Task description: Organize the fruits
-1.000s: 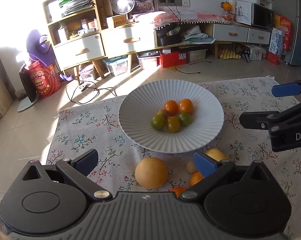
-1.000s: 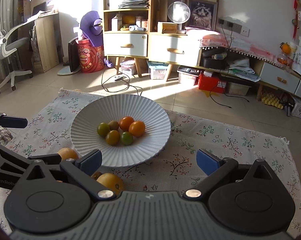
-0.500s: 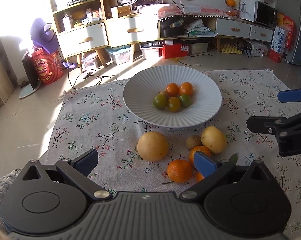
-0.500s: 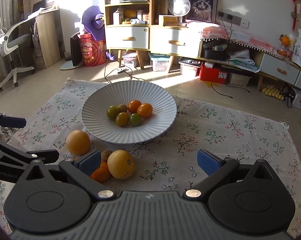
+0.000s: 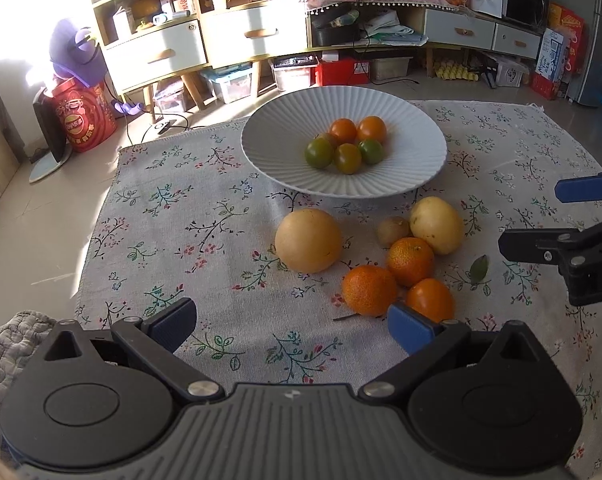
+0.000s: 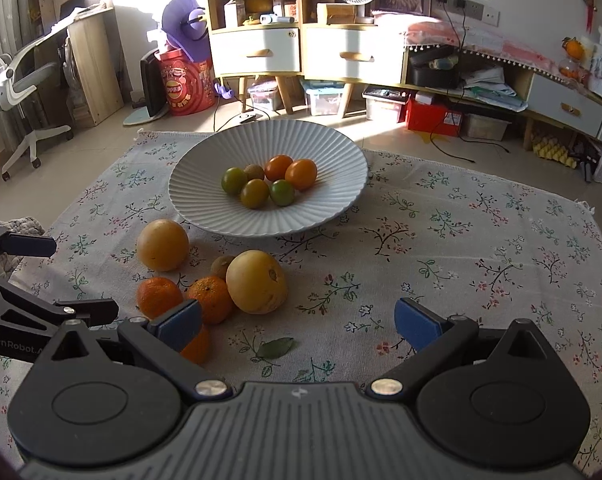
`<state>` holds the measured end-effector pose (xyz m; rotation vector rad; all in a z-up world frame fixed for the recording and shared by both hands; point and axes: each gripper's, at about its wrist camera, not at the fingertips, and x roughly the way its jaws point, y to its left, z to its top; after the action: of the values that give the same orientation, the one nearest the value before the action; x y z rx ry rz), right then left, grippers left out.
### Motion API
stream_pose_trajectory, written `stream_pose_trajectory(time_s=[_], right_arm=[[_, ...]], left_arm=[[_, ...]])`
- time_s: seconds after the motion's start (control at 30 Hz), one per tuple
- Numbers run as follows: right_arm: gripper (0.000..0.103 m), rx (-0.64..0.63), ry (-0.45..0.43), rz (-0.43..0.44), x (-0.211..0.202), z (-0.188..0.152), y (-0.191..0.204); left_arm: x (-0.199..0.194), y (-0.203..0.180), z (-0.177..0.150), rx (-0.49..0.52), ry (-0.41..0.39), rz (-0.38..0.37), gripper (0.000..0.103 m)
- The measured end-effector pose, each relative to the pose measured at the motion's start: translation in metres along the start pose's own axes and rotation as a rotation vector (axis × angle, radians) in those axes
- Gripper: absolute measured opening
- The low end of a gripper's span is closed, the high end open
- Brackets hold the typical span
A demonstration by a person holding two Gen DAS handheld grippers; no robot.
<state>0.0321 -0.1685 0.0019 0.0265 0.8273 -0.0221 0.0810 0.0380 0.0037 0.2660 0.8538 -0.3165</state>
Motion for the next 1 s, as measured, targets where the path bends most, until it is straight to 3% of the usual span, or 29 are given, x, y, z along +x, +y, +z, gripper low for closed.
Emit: stream_pose_trajectory(time_s=[0.4, 0.73, 1.0], right_arm=[[0.102, -0.088, 0.058, 0.060, 0.000, -0.015, 0.016], [0.102, -0.106, 0.082, 0.092, 0.004, -0.021, 0.026], [0.096, -0.123, 0.088, 0.137, 0.010, -0.027, 0.035]], left_arm=[[0.013, -0.001, -0.004, 0.062, -0.042, -0.112, 0.080], [0.021, -0.009, 0.000, 0.056, -0.064, -0.159, 0.056], [0.028, -0.012, 0.000, 0.047, -0.043, -0.194, 0.034]])
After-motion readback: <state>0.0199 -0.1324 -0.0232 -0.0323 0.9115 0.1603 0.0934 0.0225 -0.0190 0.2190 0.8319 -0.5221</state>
